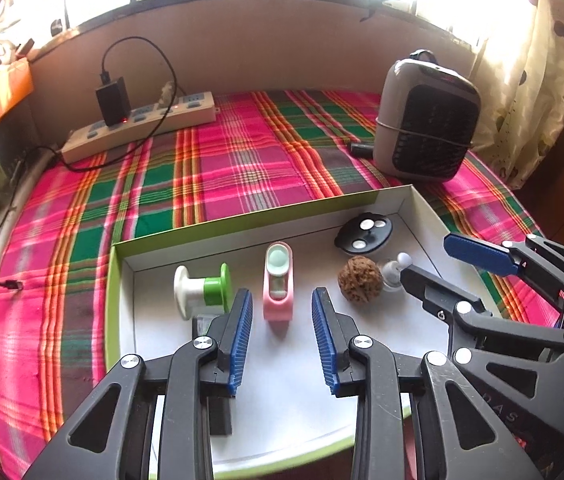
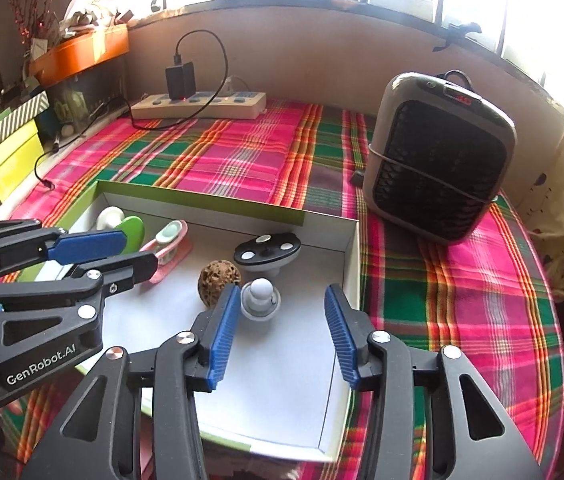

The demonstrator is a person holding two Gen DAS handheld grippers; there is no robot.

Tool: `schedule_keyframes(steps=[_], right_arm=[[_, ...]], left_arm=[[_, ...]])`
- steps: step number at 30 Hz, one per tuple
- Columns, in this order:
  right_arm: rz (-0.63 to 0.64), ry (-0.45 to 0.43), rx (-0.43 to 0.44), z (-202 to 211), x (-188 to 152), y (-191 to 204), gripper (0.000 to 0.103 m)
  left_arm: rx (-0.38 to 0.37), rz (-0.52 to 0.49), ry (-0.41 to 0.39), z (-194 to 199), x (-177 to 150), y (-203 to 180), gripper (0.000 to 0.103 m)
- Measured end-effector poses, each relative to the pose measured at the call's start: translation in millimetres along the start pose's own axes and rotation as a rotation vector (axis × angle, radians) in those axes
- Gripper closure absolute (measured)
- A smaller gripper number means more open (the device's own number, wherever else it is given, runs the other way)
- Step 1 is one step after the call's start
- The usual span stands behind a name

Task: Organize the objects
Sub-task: 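Lower both held objects into the tray and open both grippers, then withdraw both grippers from the tray toward the remaining objects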

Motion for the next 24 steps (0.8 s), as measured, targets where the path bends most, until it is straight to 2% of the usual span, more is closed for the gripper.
schedule_keyframes(steps=[6,14,24], right_arm=[[-0.017,-0.027,0.000,18.3,-3.3,2.4,0.057],[-0.041,-0.052,0.001,42.6,-14.2,8.7,0.057],[-0.074,-0.063,0.014,65.0,-38.9,12.0,0.057]], left_arm=[[0.018,-0.020,-0.042,22.8,-9.3,-2.9,0.074],[0.014,0.004,-0.066,53.5,-29.4,-1.5,0.074],[0.022,0.088,-0.084,82.8,-60.6,19.9,0.072]])
Point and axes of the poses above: each gripper's, at about its wrist camera, not at the fingertips, and z roughly against the way its jaws point, y to its left, x to its top, the point moved 5 cm from there along -z, roughly the way its jaws point, and after that the axes turned 1 degree about x, right-handed, at the moved point
